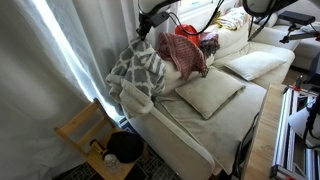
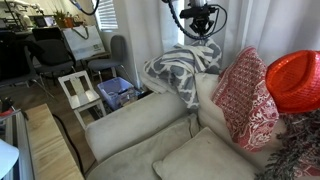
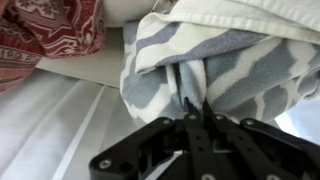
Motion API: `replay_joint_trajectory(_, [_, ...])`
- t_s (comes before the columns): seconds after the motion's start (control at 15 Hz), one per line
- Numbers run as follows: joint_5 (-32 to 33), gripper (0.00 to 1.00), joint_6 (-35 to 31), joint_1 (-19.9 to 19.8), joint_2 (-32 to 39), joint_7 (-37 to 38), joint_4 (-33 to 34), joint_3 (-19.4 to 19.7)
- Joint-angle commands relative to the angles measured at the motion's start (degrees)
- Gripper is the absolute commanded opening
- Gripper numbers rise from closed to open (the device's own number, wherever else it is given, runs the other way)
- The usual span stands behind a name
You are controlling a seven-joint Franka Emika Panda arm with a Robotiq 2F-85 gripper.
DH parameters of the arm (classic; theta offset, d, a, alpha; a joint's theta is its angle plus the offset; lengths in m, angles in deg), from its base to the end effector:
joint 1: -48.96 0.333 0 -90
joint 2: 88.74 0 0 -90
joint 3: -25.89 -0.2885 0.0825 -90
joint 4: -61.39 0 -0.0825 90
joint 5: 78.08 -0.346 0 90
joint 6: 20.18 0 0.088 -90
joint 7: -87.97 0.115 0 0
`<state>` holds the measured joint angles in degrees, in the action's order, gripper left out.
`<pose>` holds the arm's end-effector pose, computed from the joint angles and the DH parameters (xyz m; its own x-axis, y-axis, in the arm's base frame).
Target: Put the white and grey blanket on the backrest of the sofa.
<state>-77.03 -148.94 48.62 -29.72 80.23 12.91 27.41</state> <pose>0.7682 -0.0162 0.3103 0.9255 0.1360 0.3536 0.1116 -0.9898 0.0886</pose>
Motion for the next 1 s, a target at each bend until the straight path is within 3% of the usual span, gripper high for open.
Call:
replay_joint_trajectory(0.0, [0.9,0.02,0.0,-2.2,-8.4,-2.6,-5.4,-0.4])
replay_joint_trajectory(0.13, [0.4,0.02,-0.3,-3.2,-12.0,-4.4,-7.5,-1.1])
replay_joint_trajectory(0.6, [1.1,0.02,-2.1,-4.5,-23.8,-3.6,-15.3,2.5])
replay_joint_trajectory(0.8, [2.6,0.02,-5.9,-4.9,-28.7,-1.3,-19.8,5.7])
replay_joint_trajectory(0.87, [0.6,0.06,-1.7,-4.3,-22.5,-2.6,-13.2,3.8])
replay_joint_trajectory(0.93, [0.8,0.06,-2.6,-4.5,-24.0,-2.5,-14.7,4.6])
